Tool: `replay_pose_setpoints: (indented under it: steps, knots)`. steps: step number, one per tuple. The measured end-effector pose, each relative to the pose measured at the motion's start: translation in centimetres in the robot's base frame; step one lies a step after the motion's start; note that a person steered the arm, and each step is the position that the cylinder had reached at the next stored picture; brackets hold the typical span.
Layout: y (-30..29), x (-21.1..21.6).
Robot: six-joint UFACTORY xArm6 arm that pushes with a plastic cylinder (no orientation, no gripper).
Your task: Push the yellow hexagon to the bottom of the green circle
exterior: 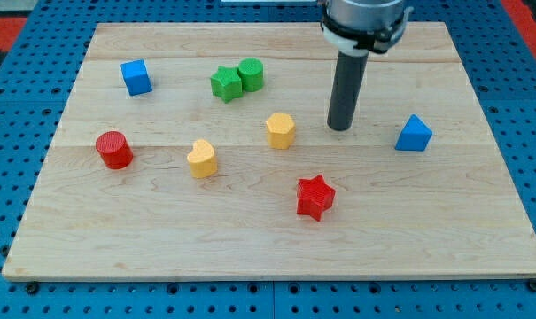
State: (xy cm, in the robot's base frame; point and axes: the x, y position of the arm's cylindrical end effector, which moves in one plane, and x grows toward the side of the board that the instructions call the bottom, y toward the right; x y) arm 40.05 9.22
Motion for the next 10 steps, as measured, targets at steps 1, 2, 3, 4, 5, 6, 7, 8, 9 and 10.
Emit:
replay_pose_setpoints:
  steps: [1,2,3,4,5,6,7,8,9,10]
  knots:
    - [0.0,0.0]
    - [0.0,-0.2]
    - [0.0,-0.8]
    - [0.0,-0.8]
    - [-0.4,-1.2]
    - [-1.2,-1.9]
    - [-1.2,-1.9]
    - [-2.6,-0.4]
    - [-3.8,0.4]
    - [-3.8,0.4]
